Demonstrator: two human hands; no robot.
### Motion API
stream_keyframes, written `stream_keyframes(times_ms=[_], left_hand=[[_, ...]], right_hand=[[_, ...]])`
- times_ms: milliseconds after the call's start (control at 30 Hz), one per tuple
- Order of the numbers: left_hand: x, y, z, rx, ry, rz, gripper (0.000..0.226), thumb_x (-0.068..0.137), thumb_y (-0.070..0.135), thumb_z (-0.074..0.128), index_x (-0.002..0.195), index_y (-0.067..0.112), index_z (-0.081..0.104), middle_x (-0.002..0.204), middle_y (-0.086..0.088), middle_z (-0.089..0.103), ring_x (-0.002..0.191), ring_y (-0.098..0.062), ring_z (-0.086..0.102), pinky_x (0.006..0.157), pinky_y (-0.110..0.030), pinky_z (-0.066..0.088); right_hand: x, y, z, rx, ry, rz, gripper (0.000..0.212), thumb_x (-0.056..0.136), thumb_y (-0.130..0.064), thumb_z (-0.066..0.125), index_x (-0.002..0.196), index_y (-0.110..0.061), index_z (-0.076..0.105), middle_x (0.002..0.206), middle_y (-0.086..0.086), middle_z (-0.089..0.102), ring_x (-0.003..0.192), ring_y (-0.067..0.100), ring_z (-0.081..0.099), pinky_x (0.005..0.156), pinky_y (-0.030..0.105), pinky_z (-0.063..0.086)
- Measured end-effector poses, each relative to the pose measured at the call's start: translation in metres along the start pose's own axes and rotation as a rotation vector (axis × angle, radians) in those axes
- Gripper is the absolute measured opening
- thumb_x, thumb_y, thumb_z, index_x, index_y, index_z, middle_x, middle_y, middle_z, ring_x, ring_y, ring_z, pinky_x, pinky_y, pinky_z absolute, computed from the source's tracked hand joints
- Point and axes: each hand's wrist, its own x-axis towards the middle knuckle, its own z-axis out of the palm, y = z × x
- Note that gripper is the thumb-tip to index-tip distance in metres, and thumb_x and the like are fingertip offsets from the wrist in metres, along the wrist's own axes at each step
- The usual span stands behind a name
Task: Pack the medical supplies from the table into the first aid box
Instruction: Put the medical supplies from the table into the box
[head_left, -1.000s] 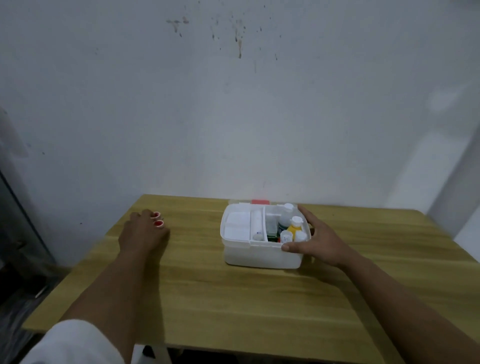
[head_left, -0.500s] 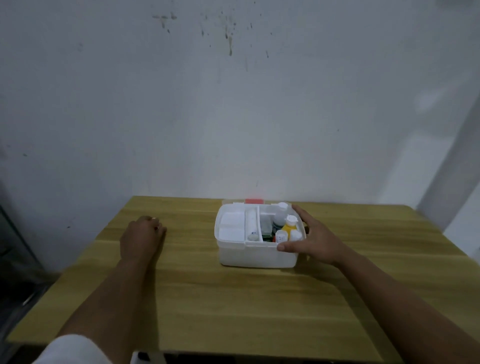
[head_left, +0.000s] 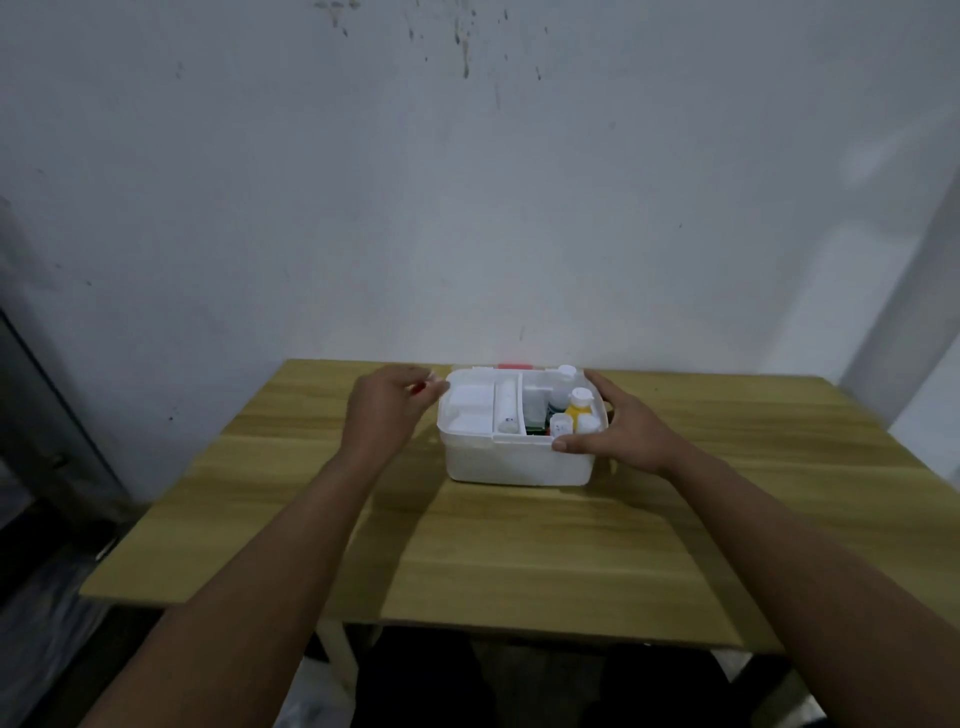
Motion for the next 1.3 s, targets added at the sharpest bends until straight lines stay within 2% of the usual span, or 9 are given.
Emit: stream_keyframes(times_ms=[67,133,300,433,533,700,933,1100,1300], left_hand=[[-0.007,0.020,0.009,-0.031,-0.101,0.047,0.023,0.083,0.034,0.084,0.098,0.017,0.085,0.098,0.006,0.079,0.077,0.007,0.064,0.073,-0.012,0.046],[-0.014,0.030,0.017,0.039,-0.211,0.090,0.028,0.082,0.041,0.084,0.098,0.018,0.085,0.098,0.007,0.079,0.074,0.007,0.063,0.069,-0.012,0.043],[-0.020,0.031,0.021,0.178,-0.283,0.235,0.033,0.088,0.048,0.075,0.099,0.018,0.085,0.101,-0.001,0.079,0.089,-0.015,0.072,0.080,-0.037,0.055],[-0.021,0.022,0.019,0.280,-0.321,0.301,0.046,0.098,0.059,0.047,0.106,0.031,0.083,0.126,-0.002,0.072,0.109,-0.026,0.063,0.089,-0.040,0.048],[-0.025,0.011,0.019,0.316,-0.355,0.347,0.054,0.099,0.049,0.032,0.123,0.029,0.075,0.136,0.006,0.064,0.114,-0.027,0.055,0.097,-0.045,0.041],[-0.026,-0.001,0.019,0.197,-0.326,0.341,0.047,0.095,0.041,0.043,0.124,0.025,0.077,0.132,0.009,0.067,0.107,-0.020,0.055,0.098,-0.049,0.044],[-0.018,0.009,0.009,0.028,-0.292,0.345,0.032,0.086,0.044,0.062,0.101,0.026,0.084,0.113,0.014,0.073,0.103,-0.011,0.060,0.090,-0.029,0.048],[-0.016,0.019,0.006,-0.040,-0.327,0.308,0.002,0.085,0.022,0.080,0.087,0.022,0.081,0.094,0.017,0.072,0.094,-0.006,0.065,0.081,-0.025,0.049],[-0.010,0.028,-0.001,-0.129,-0.361,0.185,0.006,0.083,0.023,0.085,0.080,0.022,0.079,0.084,0.013,0.074,0.079,-0.006,0.068,0.067,-0.013,0.044]], right_hand=[[-0.001,-0.003,-0.001,0.003,0.000,0.002,0.140,0.042,-0.064,0.095,0.160,-0.032,0.029,0.146,-0.015,0.053,0.129,0.010,0.056,0.106,0.031,0.047],[-0.002,-0.005,-0.001,0.001,-0.001,0.007,0.140,0.042,-0.063,0.095,0.161,-0.030,0.027,0.147,-0.013,0.052,0.130,0.011,0.055,0.104,0.030,0.046],[-0.004,-0.007,-0.002,0.017,-0.001,0.020,0.132,0.050,-0.054,0.098,0.160,-0.031,0.029,0.144,-0.015,0.054,0.127,0.011,0.056,0.104,0.030,0.047],[-0.005,-0.008,-0.002,0.014,-0.008,0.027,0.138,0.042,-0.066,0.097,0.159,-0.036,0.030,0.147,-0.016,0.054,0.129,0.010,0.057,0.110,0.039,0.049],[-0.006,-0.008,-0.002,0.010,-0.013,0.027,0.138,0.044,-0.064,0.097,0.160,-0.034,0.027,0.150,-0.014,0.052,0.132,0.012,0.055,0.111,0.039,0.048],[-0.005,-0.007,-0.001,0.007,-0.009,0.030,0.139,0.046,-0.060,0.097,0.161,-0.032,0.025,0.151,-0.011,0.051,0.133,0.014,0.054,0.110,0.037,0.047],[-0.005,-0.009,-0.001,0.002,-0.007,0.028,0.138,0.047,-0.059,0.096,0.161,-0.031,0.025,0.150,-0.011,0.053,0.131,0.012,0.055,0.108,0.035,0.048],[-0.007,-0.011,-0.002,0.005,-0.019,0.041,0.139,0.046,-0.061,0.096,0.161,-0.032,0.025,0.149,-0.012,0.053,0.131,0.012,0.056,0.107,0.034,0.048],[-0.010,-0.013,-0.003,0.000,-0.027,0.046,0.144,0.039,-0.069,0.094,0.161,-0.033,0.025,0.147,-0.013,0.055,0.130,0.013,0.057,0.109,0.039,0.049]])
